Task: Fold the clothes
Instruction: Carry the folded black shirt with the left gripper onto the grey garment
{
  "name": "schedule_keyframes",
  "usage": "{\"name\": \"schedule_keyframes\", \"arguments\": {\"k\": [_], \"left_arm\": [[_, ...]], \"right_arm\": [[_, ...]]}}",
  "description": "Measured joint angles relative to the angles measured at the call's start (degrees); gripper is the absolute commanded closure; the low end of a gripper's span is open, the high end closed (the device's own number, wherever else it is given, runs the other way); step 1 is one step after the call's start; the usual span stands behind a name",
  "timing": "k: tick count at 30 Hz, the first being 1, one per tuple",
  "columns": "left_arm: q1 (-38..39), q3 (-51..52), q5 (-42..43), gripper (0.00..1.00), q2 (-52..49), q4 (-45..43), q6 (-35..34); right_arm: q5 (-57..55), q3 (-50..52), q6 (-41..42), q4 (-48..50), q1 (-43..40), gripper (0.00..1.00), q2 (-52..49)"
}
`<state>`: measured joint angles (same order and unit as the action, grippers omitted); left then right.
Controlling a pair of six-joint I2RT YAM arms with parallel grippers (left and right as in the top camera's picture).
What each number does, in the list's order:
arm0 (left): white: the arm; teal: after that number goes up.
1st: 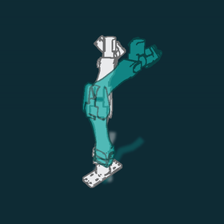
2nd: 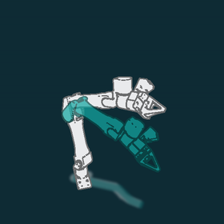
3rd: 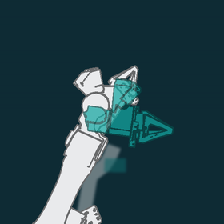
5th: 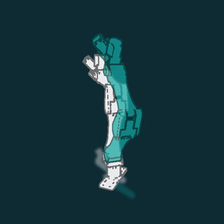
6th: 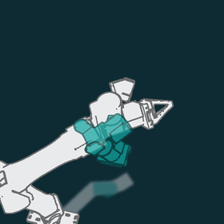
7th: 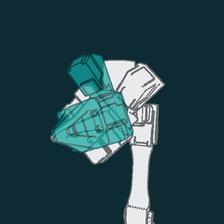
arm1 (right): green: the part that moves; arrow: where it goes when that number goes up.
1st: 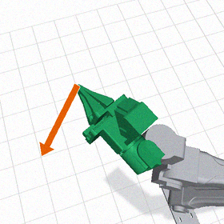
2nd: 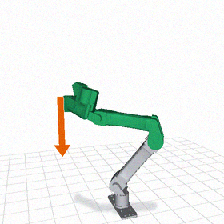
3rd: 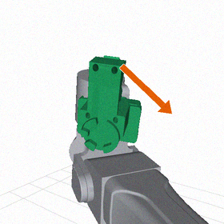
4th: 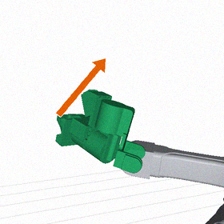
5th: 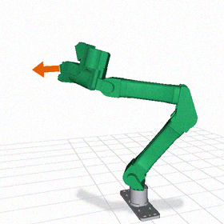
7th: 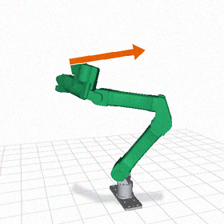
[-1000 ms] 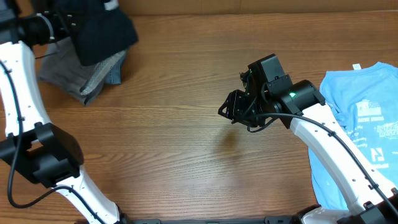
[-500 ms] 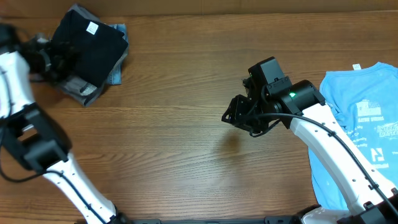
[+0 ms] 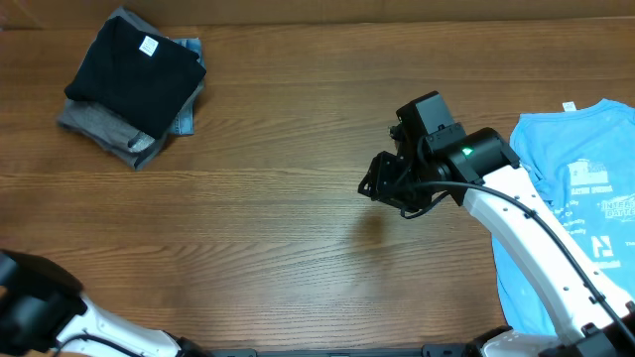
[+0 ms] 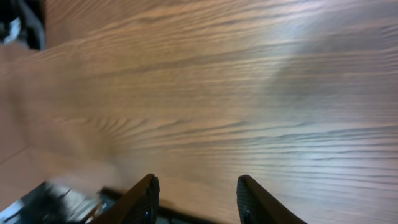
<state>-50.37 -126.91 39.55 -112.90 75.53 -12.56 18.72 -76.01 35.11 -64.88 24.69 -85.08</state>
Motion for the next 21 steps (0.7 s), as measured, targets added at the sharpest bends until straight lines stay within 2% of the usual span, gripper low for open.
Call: {"name": "schedule_keyframes", "arguments": {"k": [3,6,8,9,10,12,17,21], "left_arm": [[4.26,-0.02,-0.04,0.00,7.04,6.36,7.54],[11.17,-0.04,-3.80,0.00,16.28,11.50,13.60],[17.20,-0.24,-7.23,0.00,23.67,13.25,16.39],[19.89,-0.42,-9.20,0.00,26.97,13.73,17.20],[23.10,-0.57,-11.54,0.00,31.21,14.53,17.99],[28.00,-0.96,-13.99,0.00,37.75,15.34,18.88],[33.16,-2.43,-17.55,0.00,49.79,19.04,19.19],[33.16,-2.05,-18.82,0.00,53.64,21.33,19.17]], "right_arm": [[-4.98,-0.33,-1.01,-0.46,0.04,0.48,4.17],[-10.08,-3.10,-3.85,-0.59,0.07,0.42,11.21],[-13.05,-6.16,-6.51,-0.09,0.04,0.21,16.76],[-14.51,-7.54,-8.31,0.22,0.07,0.14,19.65],[-16.04,-8.76,-9.51,0.50,0.07,0.12,22.43],[-18.43,-10.32,-11.34,0.79,0.04,0.00,27.54],[-21.11,-10.80,-13.07,0.24,0.07,0.00,35.65],[-21.97,-10.80,-13.51,-0.70,0.04,0.00,38.05]]}}
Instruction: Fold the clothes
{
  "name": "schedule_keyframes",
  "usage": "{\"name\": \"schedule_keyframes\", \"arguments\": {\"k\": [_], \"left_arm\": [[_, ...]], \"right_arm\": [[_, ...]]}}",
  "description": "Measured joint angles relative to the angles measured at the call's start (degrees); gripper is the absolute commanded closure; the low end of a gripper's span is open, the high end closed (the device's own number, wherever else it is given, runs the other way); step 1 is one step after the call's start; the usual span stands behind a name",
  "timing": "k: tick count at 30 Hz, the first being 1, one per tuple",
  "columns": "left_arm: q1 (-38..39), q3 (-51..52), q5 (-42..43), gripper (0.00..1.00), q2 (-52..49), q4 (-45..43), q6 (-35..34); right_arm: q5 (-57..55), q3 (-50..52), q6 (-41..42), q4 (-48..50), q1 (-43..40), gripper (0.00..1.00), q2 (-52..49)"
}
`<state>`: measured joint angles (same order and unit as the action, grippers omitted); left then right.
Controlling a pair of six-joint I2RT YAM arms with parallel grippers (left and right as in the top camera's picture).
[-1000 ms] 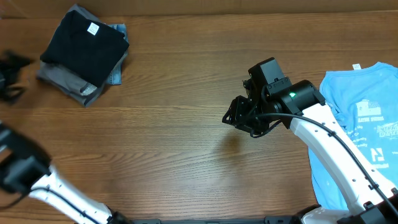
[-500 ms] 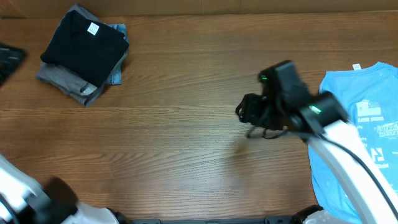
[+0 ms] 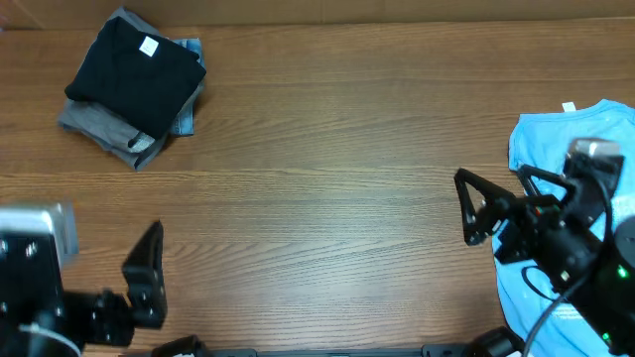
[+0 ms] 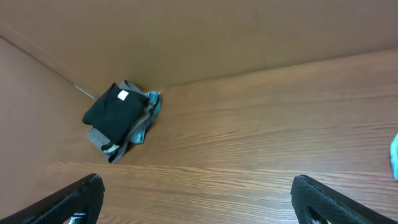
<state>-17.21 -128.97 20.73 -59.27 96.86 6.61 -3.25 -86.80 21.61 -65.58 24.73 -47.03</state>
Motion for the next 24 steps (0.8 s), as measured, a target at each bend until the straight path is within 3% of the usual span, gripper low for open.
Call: {"name": "schedule_keyframes", "arguments": {"k": [21,24], "left_arm": [[0.00,1.22,-1.51,0.00,0.39,0.04,0.02],[0.00,1.25,-1.53,0.00,0.39,0.02,0.02]], "right_arm": [[-2.10,0.59,-1.44,-1.36,-0.94,0.00,0.74],[-5.90,4.22,-4.61,6.71,-3.93,0.00,3.17]]}}
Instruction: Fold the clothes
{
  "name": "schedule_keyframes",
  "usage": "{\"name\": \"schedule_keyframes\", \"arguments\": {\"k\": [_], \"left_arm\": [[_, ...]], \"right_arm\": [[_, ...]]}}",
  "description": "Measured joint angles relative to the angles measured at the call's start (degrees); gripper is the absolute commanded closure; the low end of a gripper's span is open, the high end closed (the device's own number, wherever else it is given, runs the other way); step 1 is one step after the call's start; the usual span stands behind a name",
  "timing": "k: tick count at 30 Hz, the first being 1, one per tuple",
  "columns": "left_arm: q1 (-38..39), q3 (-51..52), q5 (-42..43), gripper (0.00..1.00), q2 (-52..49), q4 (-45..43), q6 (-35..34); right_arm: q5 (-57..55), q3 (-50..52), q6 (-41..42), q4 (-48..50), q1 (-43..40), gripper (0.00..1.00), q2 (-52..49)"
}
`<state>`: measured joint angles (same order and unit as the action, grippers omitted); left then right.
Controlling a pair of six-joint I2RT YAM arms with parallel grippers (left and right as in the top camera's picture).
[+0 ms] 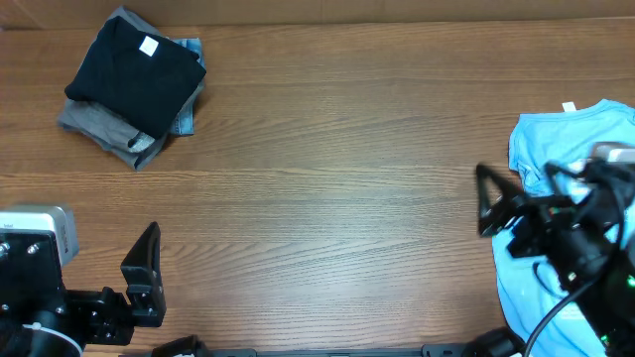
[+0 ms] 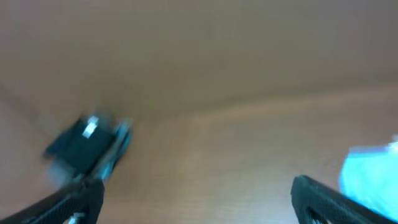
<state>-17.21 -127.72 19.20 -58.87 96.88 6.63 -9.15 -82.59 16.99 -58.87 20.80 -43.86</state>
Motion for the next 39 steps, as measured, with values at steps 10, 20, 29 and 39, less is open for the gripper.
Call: {"name": "schedule_keyframes", "arguments": {"k": [10,20,29,39], "left_arm": [[0.00,0.09,-0.20,0.00,0.00,0.02,0.00],[0.00,0.13,-0.22,0.00,0.00,0.04,0.00],[0.00,0.13,-0.22,0.00,0.00,0.04,0.00],[0.00,0.13,-0.22,0.00,0.00,0.00,0.00]], "right_arm": [[-4.04,32.79,-10.32,36.28,-8.31,0.00,17.05],[-2.10,65.40,-11.72,45.83,-9.09,0.00,41.20],[4.26,81.55,-11.91,57.22,-9.14,0.00,42.93],[5.95,81.55,-12.11,54.14,-9.14,0.00,43.01]]}}
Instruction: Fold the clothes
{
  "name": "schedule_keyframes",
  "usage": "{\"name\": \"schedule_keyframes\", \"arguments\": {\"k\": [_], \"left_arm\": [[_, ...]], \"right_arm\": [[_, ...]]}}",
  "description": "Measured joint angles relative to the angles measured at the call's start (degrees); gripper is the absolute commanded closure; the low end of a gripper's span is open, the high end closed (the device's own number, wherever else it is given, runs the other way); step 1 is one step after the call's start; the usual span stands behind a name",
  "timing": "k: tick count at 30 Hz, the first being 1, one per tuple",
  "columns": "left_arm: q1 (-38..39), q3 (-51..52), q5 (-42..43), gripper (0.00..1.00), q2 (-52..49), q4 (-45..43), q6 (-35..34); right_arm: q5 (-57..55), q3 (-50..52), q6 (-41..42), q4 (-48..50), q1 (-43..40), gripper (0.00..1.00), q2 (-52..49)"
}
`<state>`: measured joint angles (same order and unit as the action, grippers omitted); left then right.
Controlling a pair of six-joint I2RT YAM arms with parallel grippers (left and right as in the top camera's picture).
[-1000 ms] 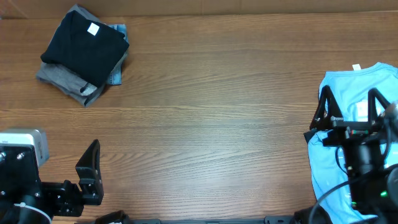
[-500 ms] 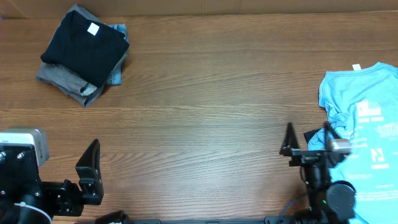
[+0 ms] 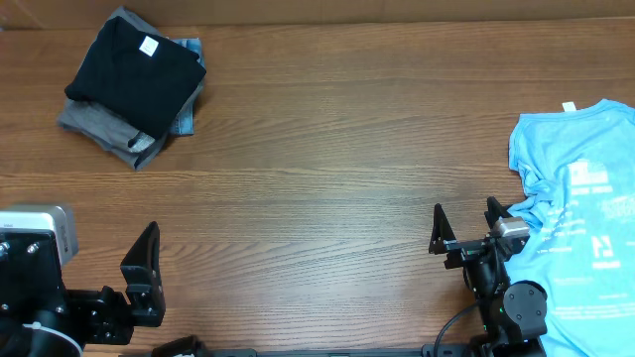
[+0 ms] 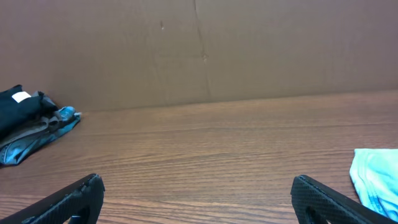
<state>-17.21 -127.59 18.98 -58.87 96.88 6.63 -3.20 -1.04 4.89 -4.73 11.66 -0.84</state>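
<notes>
A light blue printed T-shirt (image 3: 580,213) lies spread and rumpled at the table's right edge; its corner shows in the right wrist view (image 4: 376,177). A folded stack with a black garment on top (image 3: 134,84) sits at the far left corner, also seen in the wrist view (image 4: 28,121). My right gripper (image 3: 464,230) rests low near the front edge, just left of the shirt, wide open and empty, its fingertips (image 4: 78,196) far apart. My left gripper (image 3: 144,278) sits at the front left; only one finger shows.
Bare brown wooden table (image 3: 317,178) runs between the stack and the shirt. A brown wall (image 4: 199,50) rises behind the table's far edge.
My right arm has drawn back and down toward the front edge, now sitting low beside the shirt's left side. Its wrist view, blurred before, is steady and level. The left arm is unmoved.
My right gripper was nearly shut, reaching over the table's middle, with the left arm barely in view. Then it was wide open by the shirt, and the left arm sat at the front left. It stayed open near the shirt and now rests low at the front edge.
</notes>
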Motion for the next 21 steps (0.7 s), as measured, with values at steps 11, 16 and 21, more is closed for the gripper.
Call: {"name": "schedule_keyframes", "arguments": {"k": [11,16,21], "left_arm": [[0.17,0.00,-0.04,0.00,0.00,0.02,0.00],[3.15,0.00,-0.61,0.00,0.00,-0.07,-0.04],[4.11,2.69,-0.81,0.00,0.42,-5.03,-0.07]], "right_arm": [[0.02,0.00,0.00,0.00,0.00,0.00,0.00],[0.04,0.00,-0.02,0.02,0.00,0.00,0.00],[0.04,0.00,0.00,0.00,0.00,0.00,0.00]]}}
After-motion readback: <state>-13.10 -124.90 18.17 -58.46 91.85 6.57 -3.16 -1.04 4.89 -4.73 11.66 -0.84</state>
